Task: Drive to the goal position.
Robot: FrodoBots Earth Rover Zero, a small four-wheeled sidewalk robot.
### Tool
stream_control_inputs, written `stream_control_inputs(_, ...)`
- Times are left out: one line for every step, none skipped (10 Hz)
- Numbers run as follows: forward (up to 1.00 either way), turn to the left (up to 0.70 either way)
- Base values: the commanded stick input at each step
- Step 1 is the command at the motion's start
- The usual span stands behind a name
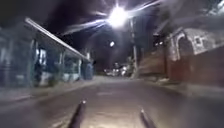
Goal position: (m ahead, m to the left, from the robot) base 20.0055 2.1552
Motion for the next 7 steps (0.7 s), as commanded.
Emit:
stream_control_inputs(1.0, -0.39)
stream_control_inputs(1.0, -0.39)
stream_control_inputs(1.0, -0.39)
stream_control_inputs(1.0, -0.39)
stream_control_inputs(1.0, -0.31)
stream_control_inputs(1.0, 0.01)
stream_control_inputs(1.0, 0.01)
